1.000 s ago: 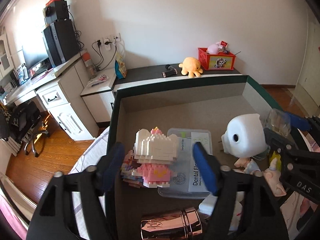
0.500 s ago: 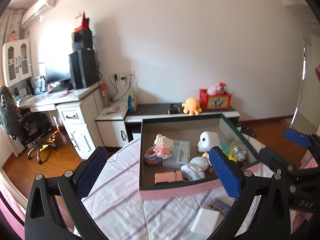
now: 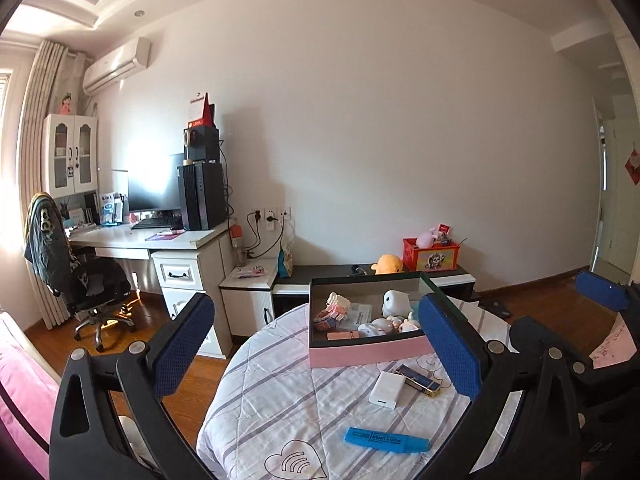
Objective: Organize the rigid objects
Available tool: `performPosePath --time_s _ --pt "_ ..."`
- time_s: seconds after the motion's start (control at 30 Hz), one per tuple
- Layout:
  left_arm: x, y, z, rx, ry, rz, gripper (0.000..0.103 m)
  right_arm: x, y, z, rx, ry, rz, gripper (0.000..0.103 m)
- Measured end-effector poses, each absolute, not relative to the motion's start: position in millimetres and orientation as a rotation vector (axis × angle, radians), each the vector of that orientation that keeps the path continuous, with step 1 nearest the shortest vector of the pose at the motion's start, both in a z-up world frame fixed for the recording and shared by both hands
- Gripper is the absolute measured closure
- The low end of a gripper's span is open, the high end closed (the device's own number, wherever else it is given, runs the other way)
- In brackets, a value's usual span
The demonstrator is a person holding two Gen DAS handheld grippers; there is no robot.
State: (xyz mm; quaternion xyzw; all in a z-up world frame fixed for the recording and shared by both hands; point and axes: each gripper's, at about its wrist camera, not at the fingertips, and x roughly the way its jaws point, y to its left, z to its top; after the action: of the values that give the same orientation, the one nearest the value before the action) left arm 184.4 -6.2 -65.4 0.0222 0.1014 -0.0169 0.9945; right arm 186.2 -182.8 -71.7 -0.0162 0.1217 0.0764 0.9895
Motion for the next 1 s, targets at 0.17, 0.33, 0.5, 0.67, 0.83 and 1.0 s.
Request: performPosePath --time_s 0.17,0.33,0.5,0.67,0.83,1.0 --pt "159.4 -4.4 -57.1 0.042 0.172 -0.030 0.000 162.4 -181.3 -66.5 -0.035 0.217 0.149 0.000" --pt "143.3 -3.6 -51.3 0.025 0.142 -0.029 0.000 145.0 -180.7 -62.4 -0.042 0.191 0.143 0.000" --pt "132.5 -4.8 -48.9 0.023 0.125 -0.029 0.000 130.8 -179.8 -58.1 -0.048 0.168 0.138 0.000" --pt "131.1 -6.5 -48.9 0.025 0.123 -0.026 0.000 126.3 -179.3 -56.9 -0.044 0.162 0.137 0.000" --pt "131.5 -6.2 -49.5 0.024 0.127 -0.028 0.000 125.6 -179.9 -58.2 -0.042 0.164 0.137 0.000" --pt "132.9 -6.0 -49.6 0.025 0.133 -0.031 0.000 128.2 -182.2 -60.5 -0.039 0.172 0.136 0.000"
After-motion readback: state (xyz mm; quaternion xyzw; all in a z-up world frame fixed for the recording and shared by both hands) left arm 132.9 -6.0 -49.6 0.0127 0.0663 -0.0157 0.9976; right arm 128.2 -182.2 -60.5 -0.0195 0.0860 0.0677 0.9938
